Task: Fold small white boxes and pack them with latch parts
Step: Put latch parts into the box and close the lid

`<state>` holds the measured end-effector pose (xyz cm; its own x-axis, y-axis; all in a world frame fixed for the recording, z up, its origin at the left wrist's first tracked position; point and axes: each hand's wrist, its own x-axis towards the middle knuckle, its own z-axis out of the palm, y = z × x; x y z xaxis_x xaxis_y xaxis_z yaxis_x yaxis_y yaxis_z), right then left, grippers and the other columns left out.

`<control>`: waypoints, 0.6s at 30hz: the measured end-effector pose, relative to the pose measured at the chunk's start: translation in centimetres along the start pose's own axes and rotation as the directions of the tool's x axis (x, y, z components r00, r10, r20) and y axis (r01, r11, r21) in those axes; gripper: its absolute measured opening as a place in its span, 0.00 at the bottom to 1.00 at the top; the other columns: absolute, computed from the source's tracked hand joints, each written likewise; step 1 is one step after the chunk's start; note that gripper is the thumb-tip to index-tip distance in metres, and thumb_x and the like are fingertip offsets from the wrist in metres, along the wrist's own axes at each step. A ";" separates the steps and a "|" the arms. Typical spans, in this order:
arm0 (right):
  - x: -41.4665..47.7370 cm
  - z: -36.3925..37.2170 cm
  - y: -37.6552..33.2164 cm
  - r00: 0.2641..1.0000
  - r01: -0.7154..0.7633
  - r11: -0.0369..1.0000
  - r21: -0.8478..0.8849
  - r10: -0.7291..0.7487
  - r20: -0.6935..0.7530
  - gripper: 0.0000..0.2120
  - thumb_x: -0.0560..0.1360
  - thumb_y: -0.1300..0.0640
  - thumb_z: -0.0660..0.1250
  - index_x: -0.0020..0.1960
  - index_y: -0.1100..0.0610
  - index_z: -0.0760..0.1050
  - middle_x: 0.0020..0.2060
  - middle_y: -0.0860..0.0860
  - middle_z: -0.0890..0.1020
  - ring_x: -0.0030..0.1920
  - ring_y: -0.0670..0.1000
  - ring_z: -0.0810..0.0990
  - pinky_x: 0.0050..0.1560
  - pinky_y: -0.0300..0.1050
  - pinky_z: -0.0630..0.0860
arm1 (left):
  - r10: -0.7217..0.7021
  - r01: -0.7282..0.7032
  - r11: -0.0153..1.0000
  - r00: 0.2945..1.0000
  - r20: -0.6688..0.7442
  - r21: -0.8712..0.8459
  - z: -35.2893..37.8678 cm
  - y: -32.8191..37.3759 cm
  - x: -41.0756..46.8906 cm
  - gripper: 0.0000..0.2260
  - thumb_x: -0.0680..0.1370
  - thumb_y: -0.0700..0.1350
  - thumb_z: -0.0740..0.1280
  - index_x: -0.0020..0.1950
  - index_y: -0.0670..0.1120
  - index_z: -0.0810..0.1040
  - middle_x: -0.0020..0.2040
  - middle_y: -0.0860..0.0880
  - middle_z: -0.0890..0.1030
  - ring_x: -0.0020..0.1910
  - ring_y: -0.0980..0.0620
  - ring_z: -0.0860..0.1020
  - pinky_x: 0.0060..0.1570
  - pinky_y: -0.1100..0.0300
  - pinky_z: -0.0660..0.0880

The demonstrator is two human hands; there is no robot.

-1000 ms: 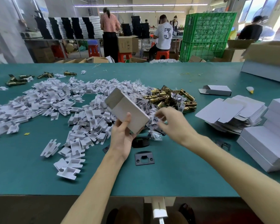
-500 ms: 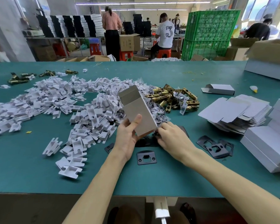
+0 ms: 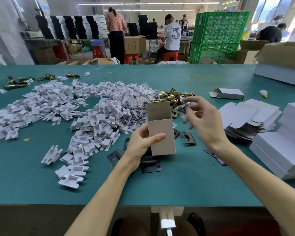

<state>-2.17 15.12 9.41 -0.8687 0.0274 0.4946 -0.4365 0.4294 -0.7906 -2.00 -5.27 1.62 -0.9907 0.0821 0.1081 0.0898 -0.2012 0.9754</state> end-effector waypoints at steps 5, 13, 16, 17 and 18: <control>0.4 0.5 -3.0 0.993 0.117 0.990 0.074 -0.117 0.001 0.08 0.81 0.64 0.66 0.59 0.58 0.80 0.44 0.52 0.84 0.39 0.51 0.85 0.38 0.42 0.80 | 0.019 -0.019 1.000 0.999 0.033 -0.001 0.1 -0.2 0.1 0.20 0.70 0.42 0.79 0.62 0.45 0.84 0.57 0.45 0.87 0.58 0.47 0.85 0.55 0.56 0.82; 0.4 1.4 -1.3 0.977 0.166 0.970 -0.178 -0.186 -0.103 0.05 0.81 0.62 0.67 0.56 0.55 0.78 0.45 0.45 0.82 0.43 0.44 0.81 0.47 0.42 0.79 | 0.008 -0.008 1.000 0.999 -0.032 0.014 -0.1 -0.2 0.1 0.22 0.71 0.47 0.80 0.63 0.46 0.83 0.58 0.47 0.87 0.59 0.47 0.85 0.55 0.54 0.82; -0.1 1.8 1.1 0.999 0.011 0.955 -0.295 -0.001 0.033 0.06 0.81 0.59 0.68 0.57 0.55 0.79 0.45 0.46 0.83 0.46 0.49 0.82 0.53 0.53 0.80 | -0.013 0.013 1.000 0.998 -0.060 0.008 -0.3 -0.3 0.1 0.21 0.72 0.48 0.80 0.63 0.47 0.82 0.58 0.48 0.87 0.59 0.47 0.84 0.61 0.47 0.81; -0.4 2.0 1.7 0.994 -0.031 0.939 -0.343 0.066 0.091 0.08 0.81 0.57 0.68 0.59 0.54 0.79 0.47 0.46 0.84 0.49 0.51 0.83 0.56 0.54 0.79 | -0.009 0.009 1.000 0.999 -0.053 0.013 -0.3 -0.4 0.2 0.21 0.73 0.48 0.80 0.64 0.46 0.82 0.58 0.48 0.87 0.59 0.47 0.84 0.61 0.47 0.81; -0.7 2.3 2.1 0.987 -0.056 0.925 -0.376 0.109 0.121 0.10 0.81 0.56 0.68 0.62 0.53 0.79 0.51 0.47 0.84 0.53 0.53 0.83 0.58 0.54 0.78 | -0.006 0.008 1.000 0.999 -0.049 0.026 -0.2 -0.5 0.2 0.20 0.73 0.47 0.79 0.64 0.46 0.81 0.58 0.48 0.87 0.59 0.47 0.84 0.60 0.47 0.82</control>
<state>-3.01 13.93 6.60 -0.9330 -0.0350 0.3580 -0.2667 0.7353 -0.6231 -2.29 -5.37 1.11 -0.9951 0.0357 0.0925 0.0849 -0.1750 0.9809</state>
